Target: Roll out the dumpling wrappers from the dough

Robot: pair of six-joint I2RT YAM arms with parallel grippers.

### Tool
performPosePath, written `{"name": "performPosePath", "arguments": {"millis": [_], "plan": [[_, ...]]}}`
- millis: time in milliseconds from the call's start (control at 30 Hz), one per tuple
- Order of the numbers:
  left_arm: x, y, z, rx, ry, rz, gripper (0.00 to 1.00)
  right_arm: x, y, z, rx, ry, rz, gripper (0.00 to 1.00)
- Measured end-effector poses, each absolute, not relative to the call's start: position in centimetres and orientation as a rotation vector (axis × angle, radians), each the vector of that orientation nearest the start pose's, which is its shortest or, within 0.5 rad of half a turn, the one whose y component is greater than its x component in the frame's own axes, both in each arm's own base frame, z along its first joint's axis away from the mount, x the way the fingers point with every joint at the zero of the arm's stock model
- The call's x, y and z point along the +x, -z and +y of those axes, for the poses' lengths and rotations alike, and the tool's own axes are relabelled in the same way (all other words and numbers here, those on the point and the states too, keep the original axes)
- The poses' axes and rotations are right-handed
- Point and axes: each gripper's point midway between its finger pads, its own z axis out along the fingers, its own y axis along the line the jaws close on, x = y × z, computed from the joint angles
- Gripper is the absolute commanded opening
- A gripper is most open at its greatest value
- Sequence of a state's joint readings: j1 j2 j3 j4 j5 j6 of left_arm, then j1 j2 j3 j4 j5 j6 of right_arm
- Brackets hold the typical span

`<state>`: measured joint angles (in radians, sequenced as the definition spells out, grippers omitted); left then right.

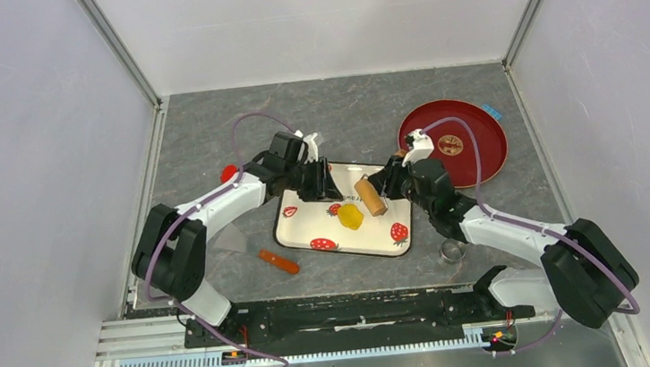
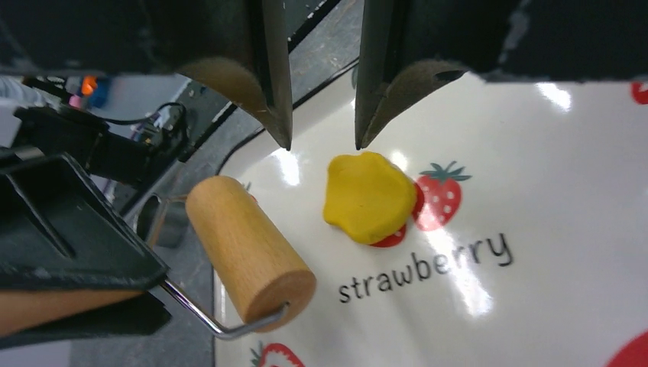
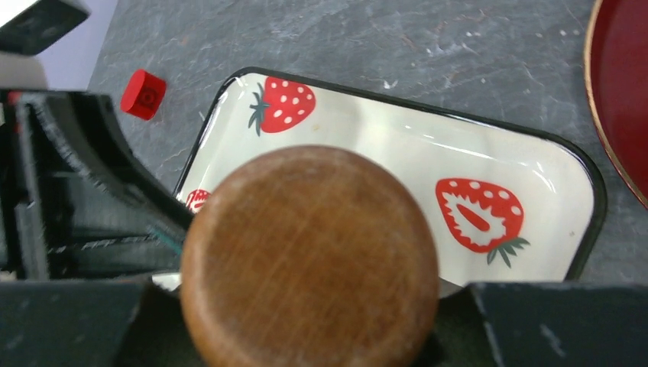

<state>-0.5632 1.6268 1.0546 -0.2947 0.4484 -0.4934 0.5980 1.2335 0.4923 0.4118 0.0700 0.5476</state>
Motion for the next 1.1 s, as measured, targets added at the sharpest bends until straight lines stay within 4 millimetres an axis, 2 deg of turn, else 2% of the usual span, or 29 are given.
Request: {"name": "performPosePath", "arguments": {"millis": [133, 267, 400, 500, 600, 700, 767, 867, 1000, 1100], "plan": [[26.9, -11.5, -30.1, 0.324, 1.112, 2.515, 0.44, 30.9, -12.3, 21.5, 0.110, -0.682, 2.024, 0.00], [26.4, -14.1, -32.7, 0.370, 1.242, 2.406, 0.46, 30.9, -12.5, 21.6, 0.182, -0.712, 2.047, 0.00], [25.8, -15.5, -34.6, 0.409, 1.320, 2.344, 0.45, 30.7, -12.6, 21.7, 0.229, -0.736, 2.053, 0.00], [25.9, -15.7, -35.1, 0.409, 1.329, 2.330, 0.46, 30.6, -13.4, 21.6, 0.240, -0.753, 2.035, 0.00], [26.7, -15.5, -34.3, 0.375, 1.315, 2.334, 0.46, 30.6, -13.7, 21.6, 0.226, -0.753, 2.025, 0.00], [28.6, -14.8, -31.9, 0.279, 1.279, 2.360, 0.46, 30.5, -13.2, 21.6, 0.183, -0.730, 2.038, 0.00], [30.3, -13.8, -28.8, 0.173, 1.233, 2.406, 0.46, 30.4, -12.6, 21.7, 0.137, -0.712, 2.054, 0.00], [32.8, -12.2, -23.0, -0.009, 1.120, 2.480, 0.47, 30.1, -11.6, 22.0, 0.062, -0.695, 2.082, 0.00], [35.5, -9.7, -15.7, -0.228, 0.904, 2.594, 0.47, 29.5, -10.5, 22.9, -0.030, -0.700, 2.115, 0.00], [36.1, -7.2, -13.0, -0.280, 0.754, 2.700, 0.47, 29.3, -10.3, 23.6, -0.079, -0.723, 2.112, 0.00]]}}
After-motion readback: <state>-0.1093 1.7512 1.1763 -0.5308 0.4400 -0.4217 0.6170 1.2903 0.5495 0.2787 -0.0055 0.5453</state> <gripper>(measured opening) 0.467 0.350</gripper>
